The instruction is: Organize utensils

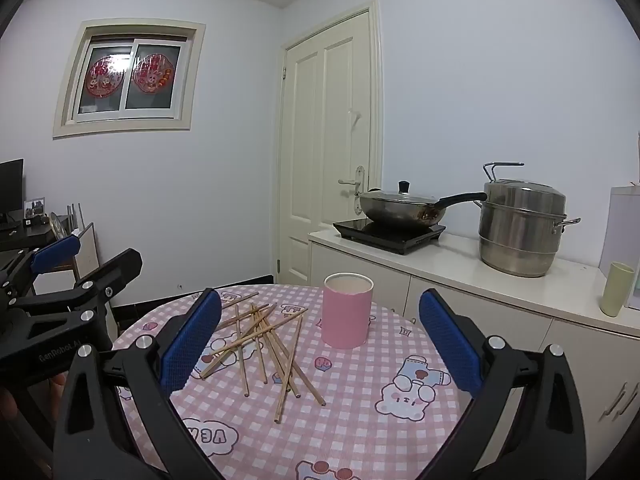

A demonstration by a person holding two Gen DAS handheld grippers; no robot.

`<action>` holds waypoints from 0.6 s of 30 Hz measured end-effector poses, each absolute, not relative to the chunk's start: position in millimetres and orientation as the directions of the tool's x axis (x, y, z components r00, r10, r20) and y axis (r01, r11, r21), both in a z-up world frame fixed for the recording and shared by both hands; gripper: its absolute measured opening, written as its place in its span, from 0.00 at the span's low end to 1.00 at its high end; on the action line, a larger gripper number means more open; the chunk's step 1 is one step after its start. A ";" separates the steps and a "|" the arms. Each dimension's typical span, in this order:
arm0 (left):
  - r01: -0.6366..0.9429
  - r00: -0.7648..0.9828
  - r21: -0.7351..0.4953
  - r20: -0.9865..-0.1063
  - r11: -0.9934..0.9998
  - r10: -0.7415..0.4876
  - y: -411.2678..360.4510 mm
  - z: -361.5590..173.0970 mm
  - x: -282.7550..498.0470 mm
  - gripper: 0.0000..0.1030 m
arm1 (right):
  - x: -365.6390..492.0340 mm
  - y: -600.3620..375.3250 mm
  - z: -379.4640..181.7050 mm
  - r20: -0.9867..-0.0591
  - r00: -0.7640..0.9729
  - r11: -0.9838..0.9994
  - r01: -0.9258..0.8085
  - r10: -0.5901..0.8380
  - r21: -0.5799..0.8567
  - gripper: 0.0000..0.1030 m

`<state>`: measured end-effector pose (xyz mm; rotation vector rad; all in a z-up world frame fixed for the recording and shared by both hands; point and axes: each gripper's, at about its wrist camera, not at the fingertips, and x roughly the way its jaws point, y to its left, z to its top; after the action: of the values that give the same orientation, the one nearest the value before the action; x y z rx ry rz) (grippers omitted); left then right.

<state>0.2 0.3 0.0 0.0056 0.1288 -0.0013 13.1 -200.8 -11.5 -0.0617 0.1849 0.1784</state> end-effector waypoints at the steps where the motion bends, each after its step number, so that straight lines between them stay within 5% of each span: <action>1: 0.002 0.992 0.006 -0.128 1.000 -0.001 0.3 0.1 0.1 0.94 | 13.1 -200.9 -11.5 -0.189 0.967 0.982 -0.182 0.170 -0.044 0.93; 18: 0.007 0.991 0.011 -0.133 1.000 -0.005 5.6 -1.7 -2.9 0.94 | 14.9 -199.5 -15.5 -0.199 0.965 0.982 -0.183 0.171 -0.046 0.93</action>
<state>-2.9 5.6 -1.7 0.0118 0.1338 -0.0059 14.9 -199.5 -15.5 -0.0642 0.1957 0.1795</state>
